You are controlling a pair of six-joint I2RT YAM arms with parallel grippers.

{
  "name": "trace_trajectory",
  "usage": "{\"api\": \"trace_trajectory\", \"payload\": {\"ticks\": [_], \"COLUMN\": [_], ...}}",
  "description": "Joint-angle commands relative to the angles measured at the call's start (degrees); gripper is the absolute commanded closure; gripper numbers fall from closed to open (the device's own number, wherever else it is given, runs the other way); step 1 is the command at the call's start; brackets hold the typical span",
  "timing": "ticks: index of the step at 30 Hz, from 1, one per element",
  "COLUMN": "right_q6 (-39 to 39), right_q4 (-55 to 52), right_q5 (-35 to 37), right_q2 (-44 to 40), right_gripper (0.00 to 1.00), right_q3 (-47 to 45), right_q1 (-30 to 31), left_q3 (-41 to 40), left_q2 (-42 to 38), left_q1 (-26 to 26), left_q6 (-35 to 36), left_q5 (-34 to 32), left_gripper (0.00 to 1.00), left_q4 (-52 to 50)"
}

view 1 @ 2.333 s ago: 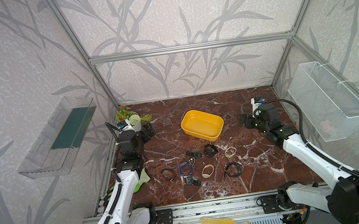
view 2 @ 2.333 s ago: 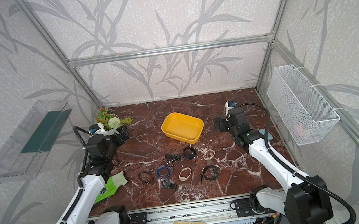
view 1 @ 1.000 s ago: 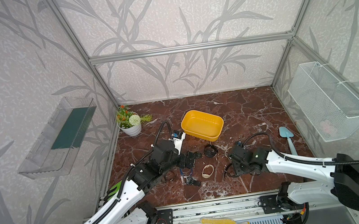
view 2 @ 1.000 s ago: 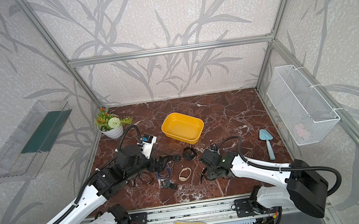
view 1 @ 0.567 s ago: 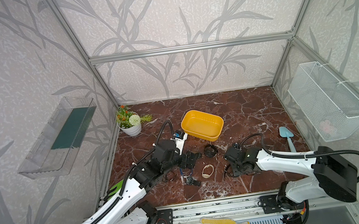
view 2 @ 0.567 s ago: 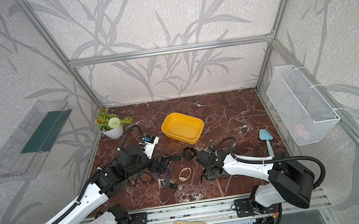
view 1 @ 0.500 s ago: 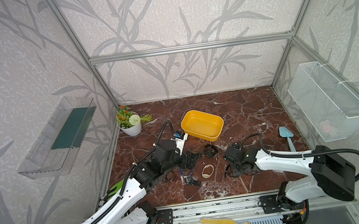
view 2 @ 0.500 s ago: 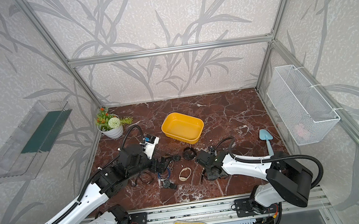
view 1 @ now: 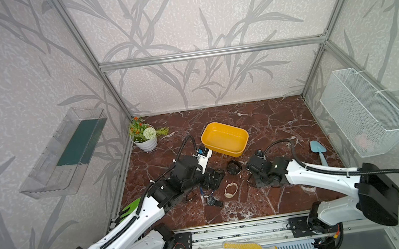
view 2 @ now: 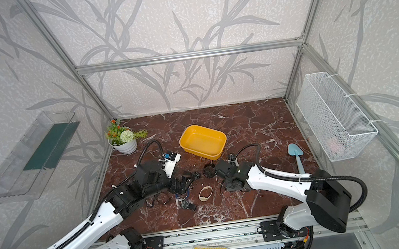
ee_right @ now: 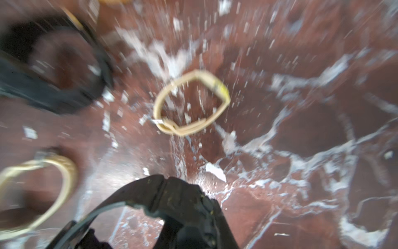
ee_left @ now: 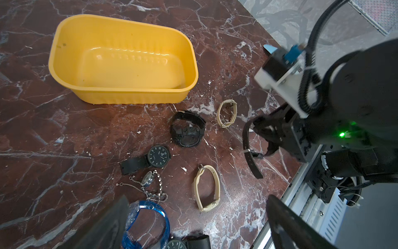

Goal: Put the watch into the storage box
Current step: Pick up the watch at the center of the board, then place the watch in the storage box.

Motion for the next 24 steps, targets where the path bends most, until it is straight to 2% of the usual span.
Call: {"api": "trace_trajectory", "payload": {"ticks": [1, 6, 10, 13, 17, 24], "right_q6": [-5.5, -14.4, -22.8, -27.2, -28.0, -28.8], "right_q4": [0.6, 10.1, 5.5, 4.4, 5.3, 1.3], "right_q5": [6.4, 1.2, -3.9, -5.2, -10.5, -8.4], "right_q2": [-3.7, 1.8, 14.6, 23.3, 33.3, 50.0], "right_gripper": [1.0, 1.0, 1.0, 1.0, 1.0, 1.0], "right_q3": [3.8, 11.7, 27.0, 36.0, 45.0, 61.8], "right_q1": [-1.1, -8.6, -12.1, -13.0, -15.1, -15.5], "left_q3": [2.8, 6.0, 8.3, 10.1, 9.4, 8.1], "left_q2": [0.8, 0.9, 0.7, 0.8, 0.5, -0.5], "left_q1": [-0.3, -0.2, -0.2, -0.1, -0.1, -0.1], "left_q6": [1.5, 4.0, 7.4, 9.8, 9.9, 10.3], "left_q5": [2.7, 1.3, -2.0, -4.8, -7.8, -9.5], "left_gripper": [0.02, 0.03, 0.02, 0.02, 0.02, 0.02], "left_q4": [-1.1, -4.8, -5.5, -6.7, -6.6, -5.8]}}
